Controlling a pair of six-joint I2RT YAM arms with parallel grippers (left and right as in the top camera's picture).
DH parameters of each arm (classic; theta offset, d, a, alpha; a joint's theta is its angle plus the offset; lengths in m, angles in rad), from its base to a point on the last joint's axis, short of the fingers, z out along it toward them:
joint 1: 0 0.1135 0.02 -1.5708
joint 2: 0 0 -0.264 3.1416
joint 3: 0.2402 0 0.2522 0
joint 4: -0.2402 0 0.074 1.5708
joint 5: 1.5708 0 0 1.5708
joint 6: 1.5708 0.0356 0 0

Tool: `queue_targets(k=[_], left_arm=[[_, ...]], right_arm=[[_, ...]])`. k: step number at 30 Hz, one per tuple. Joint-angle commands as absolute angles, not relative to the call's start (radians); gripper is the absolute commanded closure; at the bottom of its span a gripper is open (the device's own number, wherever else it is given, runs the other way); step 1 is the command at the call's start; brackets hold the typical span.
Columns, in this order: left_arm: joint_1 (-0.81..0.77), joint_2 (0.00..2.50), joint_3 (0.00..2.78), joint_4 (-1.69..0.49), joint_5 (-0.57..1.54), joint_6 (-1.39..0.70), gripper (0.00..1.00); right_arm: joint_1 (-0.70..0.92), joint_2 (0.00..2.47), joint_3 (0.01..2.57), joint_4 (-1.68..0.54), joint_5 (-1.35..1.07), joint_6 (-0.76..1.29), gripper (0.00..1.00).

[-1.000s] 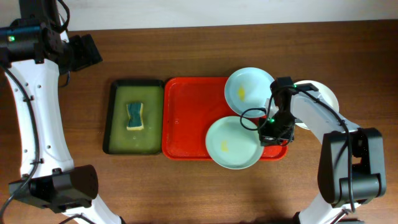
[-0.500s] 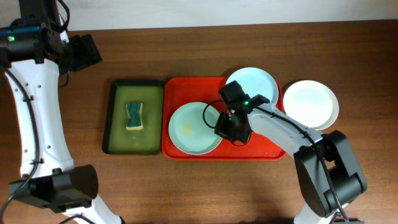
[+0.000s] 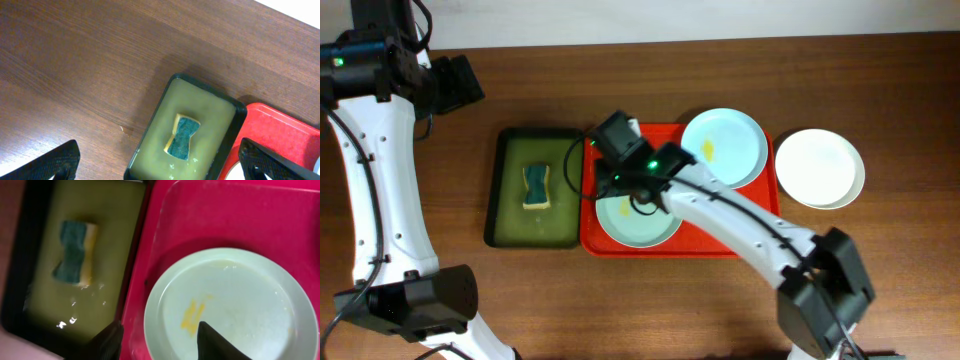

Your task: Clean dirty plates on tray and stack at the side

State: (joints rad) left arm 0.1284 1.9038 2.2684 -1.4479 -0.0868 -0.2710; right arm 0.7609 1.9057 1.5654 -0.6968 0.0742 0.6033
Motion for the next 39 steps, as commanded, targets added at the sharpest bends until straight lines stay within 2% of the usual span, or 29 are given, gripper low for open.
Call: queue_targets(k=[1,7,8,9,12,14,16,17,21,22,23,24,27,28,29,32,33,34,37,38,39], left_arm=[[0.128,1.909,2.271,-1.445,-0.091,-0.28,0.01],[0.128,1.909,2.271,-1.445,-0.091,-0.28,0.01],[0.128,1.909,2.271,-1.445,-0.091,-0.28,0.01],[0.128,1.909,2.271,-1.445,-0.091,-0.28,0.01],[0.128,1.909,2.271,-1.445,-0.091,-0.28,0.0],[0.128,1.909,2.271,-1.445,-0.091,-0.28,0.0],[0.127,1.909,2.271,-1.445,-0.091,-0.28,0.0],[0.128,1.909,2.271,-1.445,-0.091,-0.28,0.01],[0.128,1.909,2.271,-1.445,-0.091,-0.28,0.01],[0.128,1.909,2.271,-1.445,-0.091,-0.28,0.01],[0.127,1.909,2.271,-1.445,-0.091,-0.28,0.01],[0.128,1.909,2.271,-1.445,-0.091,-0.28,0.01],[0.127,1.909,2.271,-1.445,-0.091,-0.28,0.0],[0.128,1.909,2.271,-1.445,-0.091,-0.28,0.01],[0.128,1.909,2.271,-1.445,-0.091,-0.28,0.0],[0.127,1.909,2.271,-1.445,-0.091,-0.28,0.0],[0.128,1.909,2.271,-1.445,-0.091,-0.28,0.01],[0.127,1.909,2.271,-1.445,-0.091,-0.28,0.01],[0.128,1.909,2.271,-1.445,-0.091,-0.28,0.01],[0.128,1.909,2.271,-1.445,-0.091,-0.28,0.01],[0.128,1.909,2.271,-1.445,-0.091,-0.28,0.01]], right_arm=[[0.83,1.985,1.576,-0.629,0.241,0.645,0.51],[0.876,2.125,1.576,-0.447,0.244,0.645,0.51],[0.875,2.141,1.575,-0.428,0.244,0.645,0.56],[0.876,2.157,1.575,-0.402,0.245,0.645,0.7],[0.876,2.175,1.575,-0.376,0.248,0.645,0.75],[0.876,2.191,1.575,-0.376,0.248,0.673,0.85],[0.875,2.198,1.575,-0.376,0.249,0.675,0.89],[0.874,2.197,1.575,-0.376,0.249,0.675,0.94],[0.861,2.195,1.577,-0.378,0.248,0.675,0.96],[0.86,2.19,1.577,-0.383,0.248,0.675,0.93],[0.859,2.181,1.577,-0.387,0.248,0.675,0.64],[0.854,2.157,1.577,-0.388,0.247,0.674,0.47],[0.824,2.031,1.577,-0.446,0.237,0.666,0.36],[0.785,1.955,1.577,-0.527,0.235,0.667,0.27],[0.724,1.878,1.577,-0.626,0.189,0.667,0.01],[0.477,1.768,1.577,-0.878,-0.187,0.59,0.01],[0.349,1.773,1.571,-0.994,-0.32,0.53,0.61],[0.269,1.774,1.554,-1.077,-0.329,0.53,0.85],[0.182,1.774,1.541,-1.24,-0.309,0.477,0.88],[0.191,1.774,1.541,-1.258,-0.302,0.45,0.87],[0.209,1.774,1.541,-1.258,-0.292,0.442,0.82]])
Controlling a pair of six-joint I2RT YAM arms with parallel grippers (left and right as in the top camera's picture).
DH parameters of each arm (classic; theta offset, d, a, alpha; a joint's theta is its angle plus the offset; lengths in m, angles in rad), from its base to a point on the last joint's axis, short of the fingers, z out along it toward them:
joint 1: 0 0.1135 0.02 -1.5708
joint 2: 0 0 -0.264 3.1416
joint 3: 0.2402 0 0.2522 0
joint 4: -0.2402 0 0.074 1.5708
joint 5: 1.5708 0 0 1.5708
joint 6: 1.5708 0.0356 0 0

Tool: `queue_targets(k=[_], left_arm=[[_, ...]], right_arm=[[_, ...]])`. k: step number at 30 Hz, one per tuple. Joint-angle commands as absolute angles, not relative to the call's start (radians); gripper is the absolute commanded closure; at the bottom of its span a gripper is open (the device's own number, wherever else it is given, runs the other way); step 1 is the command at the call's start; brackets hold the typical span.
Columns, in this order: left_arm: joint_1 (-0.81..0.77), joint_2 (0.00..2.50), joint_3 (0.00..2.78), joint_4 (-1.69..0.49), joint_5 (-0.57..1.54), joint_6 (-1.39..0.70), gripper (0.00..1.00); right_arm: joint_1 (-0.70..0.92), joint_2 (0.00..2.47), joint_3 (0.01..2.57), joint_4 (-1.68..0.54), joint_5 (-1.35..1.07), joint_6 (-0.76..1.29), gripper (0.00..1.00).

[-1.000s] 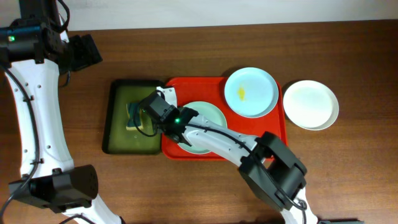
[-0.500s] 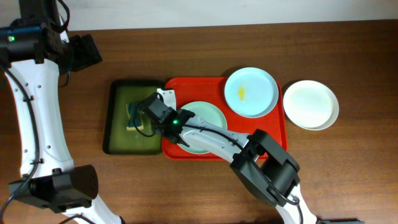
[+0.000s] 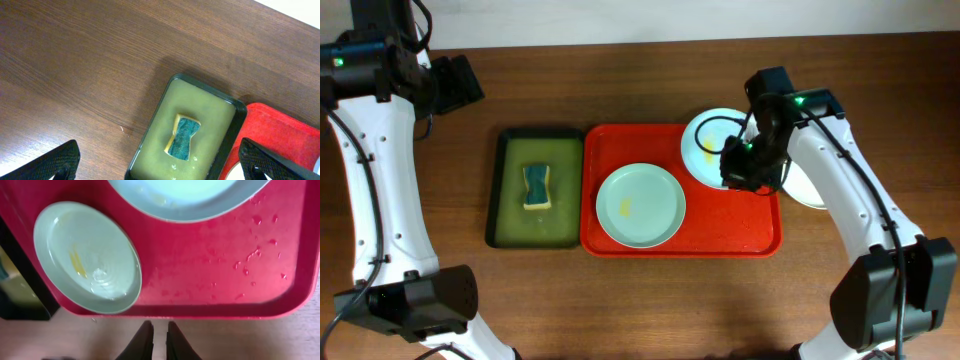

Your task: Clean dirty plates on tray and stack at the side

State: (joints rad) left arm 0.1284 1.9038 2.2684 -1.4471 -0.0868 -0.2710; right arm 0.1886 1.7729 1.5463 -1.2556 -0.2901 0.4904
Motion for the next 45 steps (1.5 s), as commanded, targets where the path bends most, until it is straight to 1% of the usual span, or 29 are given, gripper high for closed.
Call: queue_targets(k=[1,2,3,5,7,8,10,13,16,17,19,24,26,27,29,31,32,35,36,38,43,44,45], left_arm=[[0.128,1.909,2.271,-1.445,-0.091,-0.28,0.01],[0.128,1.909,2.271,-1.445,-0.091,-0.28,0.01],[0.128,1.909,2.271,-1.445,-0.091,-0.28,0.01],[0.128,1.909,2.271,-1.445,-0.091,-0.28,0.01],[0.128,1.909,2.271,-1.445,-0.091,-0.28,0.01],[0.128,1.909,2.271,-1.445,-0.091,-0.28,0.0],[0.128,1.909,2.271,-1.445,-0.091,-0.28,0.01],[0.128,1.909,2.271,-1.445,-0.091,-0.28,0.01],[0.128,1.909,2.271,-1.445,-0.091,-0.28,0.01],[0.128,1.909,2.271,-1.445,-0.091,-0.28,0.01],[0.128,1.909,2.271,-1.445,-0.091,-0.28,0.01],[0.128,1.909,2.271,-1.445,-0.091,-0.28,0.01],[0.128,1.909,2.271,-1.445,-0.091,-0.28,0.01],[0.128,1.909,2.271,-1.445,-0.091,-0.28,0.01],[0.128,1.909,2.271,-1.445,-0.091,-0.28,0.01],[0.128,1.909,2.271,-1.445,-0.091,-0.28,0.01],[0.128,1.909,2.271,-1.445,-0.091,-0.28,0.01],[0.128,1.909,2.271,-1.445,-0.091,-0.28,0.01],[0.128,1.909,2.271,-1.445,-0.091,-0.28,0.01],[0.128,1.909,2.271,-1.445,-0.091,-0.28,0.01],[0.127,1.909,2.271,-1.445,-0.091,-0.28,0.01],[0.128,1.909,2.271,-1.445,-0.091,-0.28,0.01],[0.127,1.909,2.271,-1.445,-0.091,-0.28,0.01]], right_arm=[[0.233,1.774,1.541,-1.255,-0.267,0.45,0.72],[0.262,1.774,1.541,-1.245,-0.226,0.481,0.46],[0.298,1.774,1.541,-1.224,-0.186,0.537,0.44],[0.336,1.774,1.532,-1.166,-0.178,0.545,0.45],[0.362,1.774,1.491,-1.092,-0.175,0.614,0.48],[0.366,1.776,1.405,-0.972,-0.175,0.709,0.52],[0.366,1.776,1.311,-0.831,-0.174,0.815,0.56],[0.386,1.776,1.162,-0.627,-0.171,0.825,0.67],[0.386,1.776,1.094,-0.552,-0.09,0.825,0.72],[0.386,1.776,1.081,-0.532,-0.101,0.825,0.74],[0.387,1.776,1.079,-0.526,-0.104,0.825,0.78],[0.457,1.776,1.076,-0.523,-0.075,0.816,0.79],[0.46,1.776,1.07,-0.524,-0.066,0.817,0.86],[0.459,1.776,1.058,-0.522,-0.057,0.818,0.87],[0.459,1.776,1.038,-0.518,-0.01,0.818,0.86],[0.459,1.776,1.037,-0.519,-0.017,0.817,0.81],[0.459,1.776,1.037,-0.519,-0.018,0.816,0.76],[0.459,1.776,1.037,-0.519,-0.042,0.816,0.77],[0.459,1.776,1.037,-0.526,-0.044,0.816,0.81],[0.459,1.776,1.034,-0.534,-0.044,0.801,0.84],[0.459,1.776,1.03,-0.535,-0.044,0.736,0.85],[0.46,1.776,1.03,-0.534,-0.045,0.736,0.86],[0.46,1.776,1.03,-0.534,-0.045,0.732,0.92]])
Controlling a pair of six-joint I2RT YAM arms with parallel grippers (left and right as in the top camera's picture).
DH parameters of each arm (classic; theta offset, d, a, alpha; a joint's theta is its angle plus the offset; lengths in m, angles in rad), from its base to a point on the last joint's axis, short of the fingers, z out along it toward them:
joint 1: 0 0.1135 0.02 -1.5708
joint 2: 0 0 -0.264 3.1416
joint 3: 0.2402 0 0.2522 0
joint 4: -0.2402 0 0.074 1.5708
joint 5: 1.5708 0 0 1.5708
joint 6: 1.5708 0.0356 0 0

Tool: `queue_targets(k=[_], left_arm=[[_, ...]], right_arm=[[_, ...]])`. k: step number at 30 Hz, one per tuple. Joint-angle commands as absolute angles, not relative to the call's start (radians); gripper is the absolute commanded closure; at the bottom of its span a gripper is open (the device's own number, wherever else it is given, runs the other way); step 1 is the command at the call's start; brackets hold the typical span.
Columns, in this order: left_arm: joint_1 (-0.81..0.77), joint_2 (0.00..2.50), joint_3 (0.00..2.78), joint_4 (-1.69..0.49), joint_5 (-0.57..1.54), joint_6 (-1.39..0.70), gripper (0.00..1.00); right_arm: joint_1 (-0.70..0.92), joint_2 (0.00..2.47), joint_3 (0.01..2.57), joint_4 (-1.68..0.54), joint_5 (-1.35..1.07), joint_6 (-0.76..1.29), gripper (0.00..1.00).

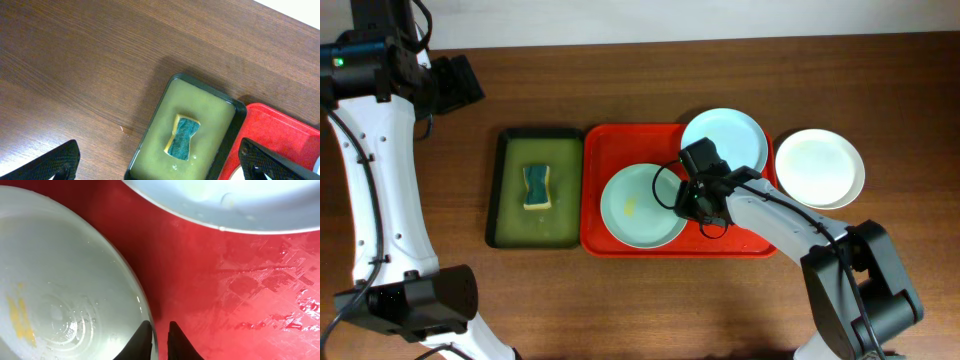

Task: Clean dirty plates on tray and stack at the side
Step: 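Lower the left gripper into the black tray and grasp the sponge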

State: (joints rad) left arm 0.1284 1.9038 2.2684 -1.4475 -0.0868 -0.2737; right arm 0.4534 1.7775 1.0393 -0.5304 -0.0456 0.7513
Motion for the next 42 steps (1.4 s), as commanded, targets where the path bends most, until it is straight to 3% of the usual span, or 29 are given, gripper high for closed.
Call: queue_targets(k=[1,7,9,10,11,13,14,15,16,18,20,23,28,29,30,32,33,34,35,42], left_arm=[[0.128,1.909,2.271,-1.445,-0.091,-0.28,0.01],[0.128,1.909,2.271,-1.445,-0.091,-0.28,0.01],[0.128,1.909,2.271,-1.445,-0.091,-0.28,0.01],[0.128,1.909,2.271,-1.445,-0.091,-0.28,0.01],[0.128,1.909,2.271,-1.445,-0.091,-0.28,0.01],[0.128,1.909,2.271,-1.445,-0.091,-0.28,0.01],[0.128,1.909,2.271,-1.445,-0.091,-0.28,0.01],[0.128,1.909,2.271,-1.445,-0.091,-0.28,0.01],[0.128,1.909,2.271,-1.444,-0.091,-0.281,0.01],[0.128,1.909,2.271,-1.427,-0.091,-0.28,0.01],[0.125,1.913,2.267,-1.534,0.012,-0.279,0.01],[0.081,1.914,2.157,-1.636,0.004,-0.252,0.01],[-0.015,1.914,1.778,-1.399,0.007,-0.238,0.01],[-0.021,1.914,1.74,-1.33,0.028,-0.238,0.16],[-0.03,1.914,1.7,-1.299,0.031,-0.238,0.4],[-0.062,1.914,1.565,-1.16,0.03,-0.238,0.53],[-0.069,1.914,1.496,-1.066,0.03,-0.237,0.67],[-0.069,1.914,1.453,-0.997,0.028,-0.237,0.74],[-0.069,1.914,1.42,-0.949,0.017,-0.237,0.65],[-0.07,1.92,1.374,-0.849,-0.057,-0.132,0.58]], right_arm=[[0.46,1.776,1.03,-0.535,-0.055,0.732,0.96],[0.46,1.776,1.03,-0.53,-0.093,0.596,0.95],[0.46,1.776,1.031,-0.525,-0.094,0.58,0.88],[0.46,1.776,1.031,-0.519,-0.101,0.58,0.74],[0.46,1.776,1.031,-0.518,-0.101,0.58,0.72],[0.46,1.776,1.031,-0.517,-0.101,0.58,0.73],[0.46,1.776,1.031,-0.515,-0.101,0.58,0.78],[0.46,1.776,1.031,-0.514,-0.101,0.58,0.91],[0.46,1.776,1.031,-0.511,-0.101,0.58,0.92],[0.46,1.776,1.031,-0.508,-0.101,0.58,0.91],[0.46,1.776,1.031,-0.506,-0.101,0.58,0.92],[0.46,1.776,1.031,-0.5,-0.101,0.58,0.92],[0.46,1.776,1.031,-0.496,-0.101,0.58,0.9],[0.46,1.776,1.031,-0.497,-0.101,0.58,0.9],[0.46,1.776,1.031,-0.497,-0.101,0.58,0.89],[0.46,1.776,1.031,-0.497,-0.101,0.58,0.89],[0.46,1.776,1.031,-0.497,-0.101,0.58,0.89],[0.46,1.776,1.031,-0.497,-0.101,0.58,0.89],[0.46,1.776,1.031,-0.497,-0.101,0.58,0.89],[0.46,1.776,1.031,-0.497,-0.101,0.58,0.89]])
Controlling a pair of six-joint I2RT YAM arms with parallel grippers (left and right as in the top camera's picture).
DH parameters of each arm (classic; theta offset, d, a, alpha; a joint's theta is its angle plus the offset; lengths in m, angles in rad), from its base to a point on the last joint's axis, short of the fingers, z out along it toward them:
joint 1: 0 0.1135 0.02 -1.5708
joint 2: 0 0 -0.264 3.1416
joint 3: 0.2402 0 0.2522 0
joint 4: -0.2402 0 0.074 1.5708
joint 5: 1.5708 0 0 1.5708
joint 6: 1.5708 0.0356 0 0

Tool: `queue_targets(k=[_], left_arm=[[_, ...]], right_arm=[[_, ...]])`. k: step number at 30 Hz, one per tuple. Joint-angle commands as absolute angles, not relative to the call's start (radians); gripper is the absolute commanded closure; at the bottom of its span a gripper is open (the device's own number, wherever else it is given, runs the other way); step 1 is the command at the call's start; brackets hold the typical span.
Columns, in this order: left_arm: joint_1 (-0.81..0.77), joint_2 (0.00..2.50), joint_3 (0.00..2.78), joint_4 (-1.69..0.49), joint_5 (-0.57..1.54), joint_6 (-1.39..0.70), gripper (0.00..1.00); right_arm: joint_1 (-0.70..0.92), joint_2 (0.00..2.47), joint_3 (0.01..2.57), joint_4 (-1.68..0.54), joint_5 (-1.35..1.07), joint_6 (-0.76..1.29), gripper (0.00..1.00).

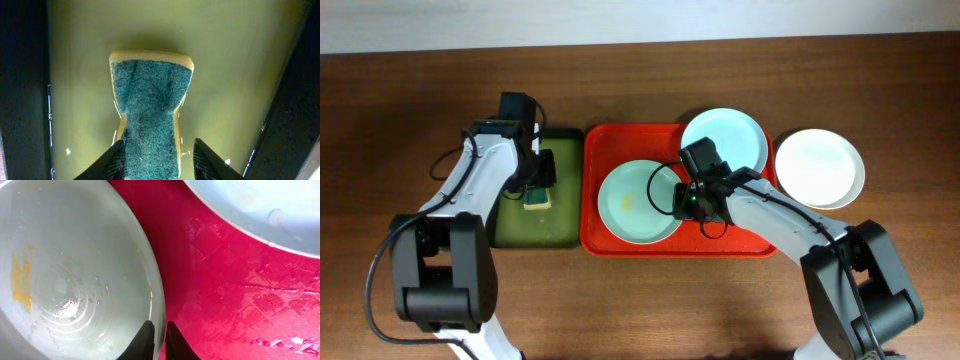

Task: Clean dirty plates on tray and stack at the side
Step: 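Lower the left gripper into the black tray and grasp the sponge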

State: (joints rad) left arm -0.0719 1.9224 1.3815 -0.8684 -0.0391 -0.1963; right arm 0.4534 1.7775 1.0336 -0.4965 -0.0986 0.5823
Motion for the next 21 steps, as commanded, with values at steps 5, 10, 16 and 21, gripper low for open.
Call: queue_targets(k=[5,10,16,21], left_arm=[[-0.069,1.95,1.374,-0.826,-0.057,-0.083,0.58],[-0.069,2.041,1.374,-0.804,-0.103,-0.08,0.69],[-0.051,2.04,1.514,-0.929,0.022,-0.081,0.52],[-0.049,2.046,1.523,-0.948,0.013,-0.081,0.51]], right_arm=[[0.46,1.776,1.031,-0.497,-0.101,0.58,0.89],[0.46,1.776,1.031,-0.497,-0.101,0.58,0.88],[0.46,1.776,1.031,-0.497,-0.101,0.58,0.88],[0.46,1.776,1.031,-0.498,-0.101,0.58,0.88]])
